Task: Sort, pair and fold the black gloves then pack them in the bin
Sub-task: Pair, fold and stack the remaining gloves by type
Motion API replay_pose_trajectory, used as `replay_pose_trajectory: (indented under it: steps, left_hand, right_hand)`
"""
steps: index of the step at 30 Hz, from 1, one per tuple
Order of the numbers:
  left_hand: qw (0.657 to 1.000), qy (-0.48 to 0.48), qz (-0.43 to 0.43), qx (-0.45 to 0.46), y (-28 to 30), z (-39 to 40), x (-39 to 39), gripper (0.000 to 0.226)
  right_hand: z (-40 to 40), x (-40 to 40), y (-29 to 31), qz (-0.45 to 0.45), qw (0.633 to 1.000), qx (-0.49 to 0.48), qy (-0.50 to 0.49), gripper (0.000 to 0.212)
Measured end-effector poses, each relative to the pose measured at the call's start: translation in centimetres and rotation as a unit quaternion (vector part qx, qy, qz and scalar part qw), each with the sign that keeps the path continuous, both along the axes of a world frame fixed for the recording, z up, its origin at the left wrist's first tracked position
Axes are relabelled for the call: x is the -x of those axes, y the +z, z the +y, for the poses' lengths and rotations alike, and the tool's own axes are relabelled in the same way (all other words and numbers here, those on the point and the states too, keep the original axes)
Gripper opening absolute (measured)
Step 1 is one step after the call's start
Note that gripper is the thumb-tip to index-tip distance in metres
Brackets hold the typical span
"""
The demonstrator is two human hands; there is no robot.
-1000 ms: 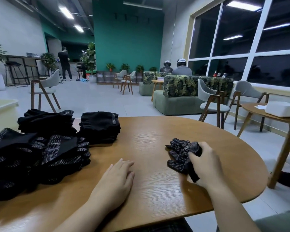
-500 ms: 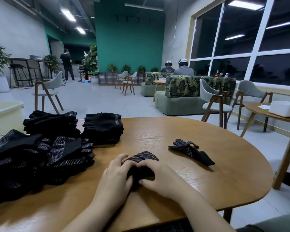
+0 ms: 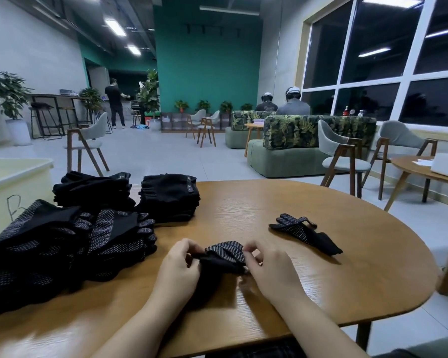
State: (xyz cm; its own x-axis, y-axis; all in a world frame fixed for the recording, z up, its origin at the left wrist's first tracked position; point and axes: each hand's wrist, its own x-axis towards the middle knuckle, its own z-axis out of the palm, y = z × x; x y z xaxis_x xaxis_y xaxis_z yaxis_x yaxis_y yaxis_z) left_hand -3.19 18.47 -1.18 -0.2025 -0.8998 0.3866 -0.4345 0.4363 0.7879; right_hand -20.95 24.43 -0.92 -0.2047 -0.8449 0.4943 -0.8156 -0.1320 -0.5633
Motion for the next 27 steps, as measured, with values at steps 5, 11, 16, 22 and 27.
replay_pose_trajectory:
  steps: [5, 11, 16, 22, 27]
  left_hand:
    - [0.989, 0.009, 0.145, -0.029, 0.0, -0.3, 0.0, 0.016]
    - [0.982, -0.021, 0.178, -0.067, -0.2, -0.9, -0.4, 0.055]
    - [0.993, -0.066, -0.025, 0.094, -0.4, 0.1, -0.3, 0.031]
    - [0.956, -0.125, -0.261, 0.048, 0.1, 0.9, -0.7, 0.047]
    - [0.981, -0.070, -0.166, 0.073, 1.1, 0.2, -0.9, 0.022]
  right_hand:
    - [0.1, -0.1, -0.2, -0.068, 0.991, -0.082, 0.086, 0.025]
    - [-0.1, -0.1, -0.3, -0.051, 0.988, -0.089, 0.112, 0.036]
    - [-0.5, 0.2, -0.6, 0.017, 0.997, -0.044, 0.060, 0.008]
    - [-0.3, 0.0, -0.6, 0.064, 0.989, -0.091, 0.097, 0.030]
    - [-0.8, 0.0, -0.9, 0.050, 0.983, -0.109, 0.140, 0.042]
